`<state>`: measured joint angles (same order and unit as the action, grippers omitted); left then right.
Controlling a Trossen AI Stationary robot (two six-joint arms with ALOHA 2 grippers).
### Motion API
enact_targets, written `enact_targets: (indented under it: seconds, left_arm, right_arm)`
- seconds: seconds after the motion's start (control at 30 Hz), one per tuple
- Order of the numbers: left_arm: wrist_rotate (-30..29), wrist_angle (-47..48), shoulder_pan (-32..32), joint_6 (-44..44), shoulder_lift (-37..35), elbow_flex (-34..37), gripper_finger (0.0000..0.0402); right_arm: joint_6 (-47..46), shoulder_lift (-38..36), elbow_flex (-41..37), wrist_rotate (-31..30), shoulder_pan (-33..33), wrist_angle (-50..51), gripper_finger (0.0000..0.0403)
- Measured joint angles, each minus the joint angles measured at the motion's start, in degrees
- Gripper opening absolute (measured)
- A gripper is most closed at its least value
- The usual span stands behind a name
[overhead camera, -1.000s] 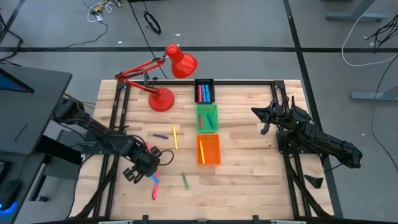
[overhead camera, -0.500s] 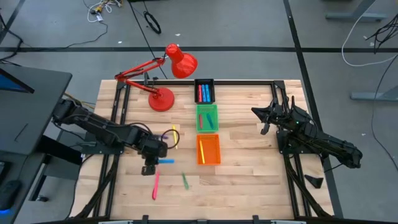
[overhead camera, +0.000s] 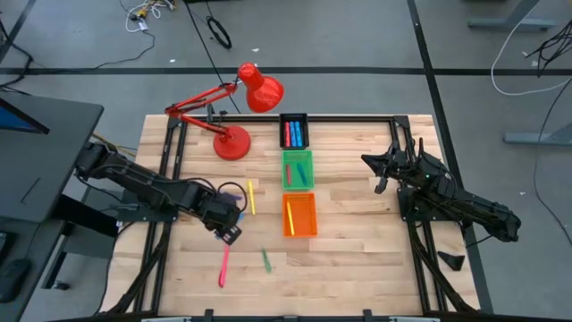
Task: Pick & Place Markers
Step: Put the blue highlighter into the black bin
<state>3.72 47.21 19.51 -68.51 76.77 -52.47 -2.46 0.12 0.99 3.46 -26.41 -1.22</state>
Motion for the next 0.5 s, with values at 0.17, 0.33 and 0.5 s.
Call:
enact_targets:
  seconds: [0.17,0.33,0.5]
  left_arm:
    - [-1.63,2.23,0.00,-12.51,0.00,0.00,0.0060]
    - [-3.39,2.35,0.11,-18.42,0.00,0.00,0.0060]
    - [-4.02,3.79,0.11,-20.93,0.20,-2.18,0.0060]
  right_arm:
    - [0.00,0.00,0.00,0.02,-0.01,0.01,0.0010]
    - [0.02,0.00,0.00,0.02,-0.02,0.01,0.0010]
    - [0.02,0.01,0.00,0.02,-0.01,-0.01,0.0010]
